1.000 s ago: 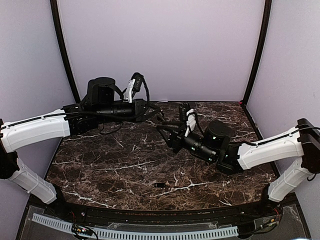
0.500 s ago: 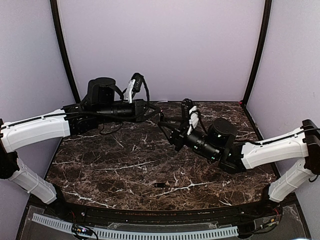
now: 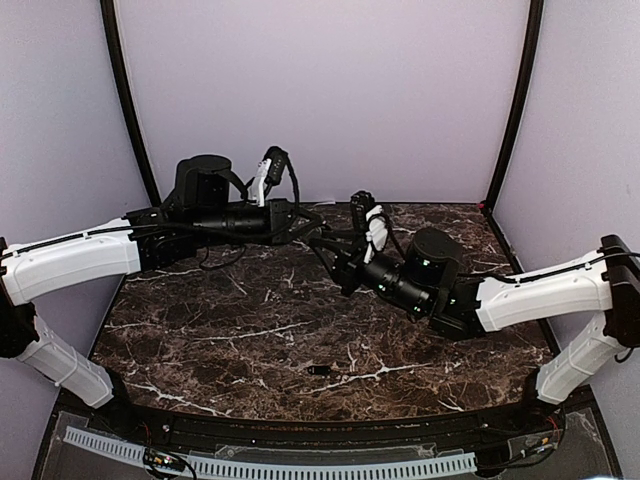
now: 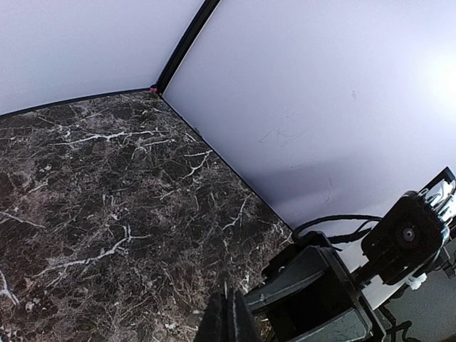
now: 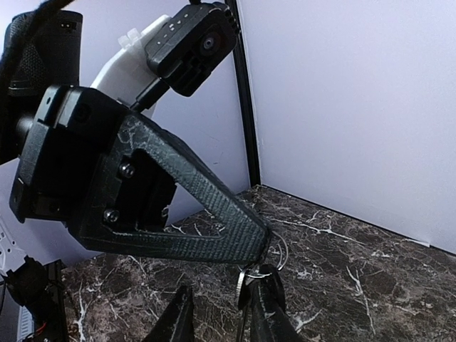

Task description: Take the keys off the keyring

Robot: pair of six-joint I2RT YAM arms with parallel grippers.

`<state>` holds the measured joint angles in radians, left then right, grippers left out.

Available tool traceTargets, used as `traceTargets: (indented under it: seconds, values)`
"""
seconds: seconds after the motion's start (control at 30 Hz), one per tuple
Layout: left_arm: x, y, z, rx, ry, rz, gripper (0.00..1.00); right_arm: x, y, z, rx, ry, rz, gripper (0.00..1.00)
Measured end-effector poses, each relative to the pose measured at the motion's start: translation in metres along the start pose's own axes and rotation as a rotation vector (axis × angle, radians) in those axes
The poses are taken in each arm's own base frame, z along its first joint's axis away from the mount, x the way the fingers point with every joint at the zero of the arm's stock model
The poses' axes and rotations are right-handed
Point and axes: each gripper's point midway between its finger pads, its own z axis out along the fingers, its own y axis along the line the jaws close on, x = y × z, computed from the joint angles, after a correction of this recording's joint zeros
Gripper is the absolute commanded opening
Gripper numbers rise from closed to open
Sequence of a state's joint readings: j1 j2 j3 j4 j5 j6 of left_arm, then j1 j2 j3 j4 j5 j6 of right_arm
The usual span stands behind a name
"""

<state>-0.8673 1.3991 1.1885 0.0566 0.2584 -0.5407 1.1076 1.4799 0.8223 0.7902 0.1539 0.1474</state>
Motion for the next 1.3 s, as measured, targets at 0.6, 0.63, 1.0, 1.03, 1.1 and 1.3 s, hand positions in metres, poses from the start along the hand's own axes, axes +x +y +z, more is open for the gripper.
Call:
traceTargets:
  seconds: [0.6, 0.63, 1.0, 1.03, 1.1, 1.3]
  values:
    - [0.001, -0.003, 0.000, 0.017, 0.009, -0.015, 0.00, 0.011, -0.009, 0.007, 0.053, 0.043, -0.002, 0.00]
    - [0.001, -0.003, 0.000, 0.017, 0.008, -0.015, 0.00, 0.011, -0.010, 0.007, 0.054, 0.044, -0.002, 0.00]
    - [0.004, -0.001, -0.003, 0.010, 0.010, -0.022, 0.00, 0.015, -0.013, 0.007, 0.062, 0.059, -0.015, 0.00]
    - [0.004, -0.001, -0.003, 0.011, 0.012, -0.023, 0.00, 0.015, -0.013, 0.007, 0.063, 0.059, -0.017, 0.00]
    - [0.004, -0.001, -0.003, 0.012, 0.014, -0.024, 0.00, 0.015, -0.013, 0.007, 0.065, 0.063, -0.023, 0.00]
    - [0.005, -0.002, -0.007, 0.027, 0.029, -0.036, 0.00, 0.014, -0.014, 0.006, 0.061, 0.067, -0.048, 0.00]
